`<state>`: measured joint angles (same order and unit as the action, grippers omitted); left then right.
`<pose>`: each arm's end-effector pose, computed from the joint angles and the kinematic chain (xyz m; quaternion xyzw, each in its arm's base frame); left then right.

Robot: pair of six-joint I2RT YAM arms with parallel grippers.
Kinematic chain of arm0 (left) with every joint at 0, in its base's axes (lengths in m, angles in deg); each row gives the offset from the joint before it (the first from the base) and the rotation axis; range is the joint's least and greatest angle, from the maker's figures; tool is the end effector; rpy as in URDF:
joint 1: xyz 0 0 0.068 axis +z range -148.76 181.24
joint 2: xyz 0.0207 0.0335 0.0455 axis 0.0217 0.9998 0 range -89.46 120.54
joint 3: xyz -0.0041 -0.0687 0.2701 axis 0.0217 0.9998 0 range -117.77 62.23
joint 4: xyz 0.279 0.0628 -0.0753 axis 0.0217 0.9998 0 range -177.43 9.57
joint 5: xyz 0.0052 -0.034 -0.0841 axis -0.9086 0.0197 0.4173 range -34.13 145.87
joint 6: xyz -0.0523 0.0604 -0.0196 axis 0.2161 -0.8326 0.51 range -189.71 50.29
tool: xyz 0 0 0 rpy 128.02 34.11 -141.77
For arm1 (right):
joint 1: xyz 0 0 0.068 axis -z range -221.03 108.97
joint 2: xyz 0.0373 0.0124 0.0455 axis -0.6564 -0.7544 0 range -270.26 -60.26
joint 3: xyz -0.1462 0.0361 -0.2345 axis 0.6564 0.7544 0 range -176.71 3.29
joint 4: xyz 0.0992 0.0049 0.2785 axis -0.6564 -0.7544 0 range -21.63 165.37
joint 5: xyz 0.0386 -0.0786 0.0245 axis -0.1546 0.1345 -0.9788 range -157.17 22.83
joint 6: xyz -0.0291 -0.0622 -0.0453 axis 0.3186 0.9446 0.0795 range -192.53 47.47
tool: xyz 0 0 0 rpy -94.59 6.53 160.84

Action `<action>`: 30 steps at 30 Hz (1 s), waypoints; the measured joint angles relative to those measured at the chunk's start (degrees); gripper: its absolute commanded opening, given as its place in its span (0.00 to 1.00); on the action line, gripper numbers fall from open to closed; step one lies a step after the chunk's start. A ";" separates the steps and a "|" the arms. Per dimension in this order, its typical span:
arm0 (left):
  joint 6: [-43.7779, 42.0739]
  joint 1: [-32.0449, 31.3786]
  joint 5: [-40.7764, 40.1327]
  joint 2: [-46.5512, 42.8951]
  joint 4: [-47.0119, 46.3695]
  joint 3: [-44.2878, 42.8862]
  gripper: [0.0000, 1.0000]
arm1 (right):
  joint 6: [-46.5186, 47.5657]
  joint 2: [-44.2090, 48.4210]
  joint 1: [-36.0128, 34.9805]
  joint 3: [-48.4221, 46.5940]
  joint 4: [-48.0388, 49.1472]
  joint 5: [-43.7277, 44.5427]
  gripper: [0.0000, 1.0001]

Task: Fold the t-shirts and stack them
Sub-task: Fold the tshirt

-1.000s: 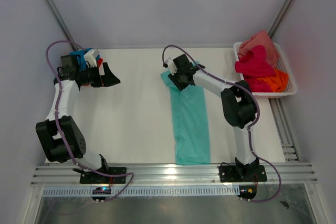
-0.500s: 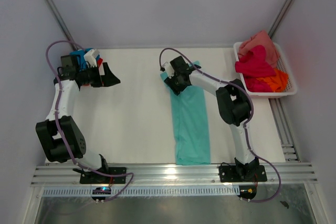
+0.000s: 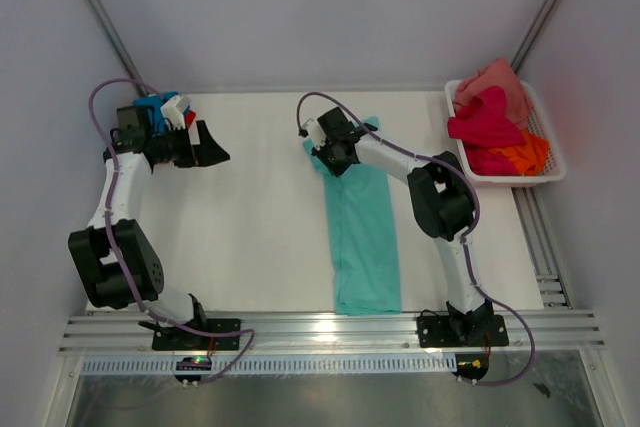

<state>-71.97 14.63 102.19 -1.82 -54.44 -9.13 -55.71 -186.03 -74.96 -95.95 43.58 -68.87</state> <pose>0.3778 0.0368 0.2686 0.0527 0.8711 -0.3217 0.3672 0.4409 0.2991 0.1368 -0.4159 0.8674 0.0547 0.2677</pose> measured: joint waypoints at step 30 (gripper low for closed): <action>0.11 0.00 0.48 0.48 -1.01 1.46 0.99 | -1.25 -3.93 -1.44 -5.31 -2.47 -2.49 0.81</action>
<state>-71.86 14.63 102.67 -1.34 -55.45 -7.66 -56.95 -189.97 -76.40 -101.26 41.11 -71.36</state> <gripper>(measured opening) 0.991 0.661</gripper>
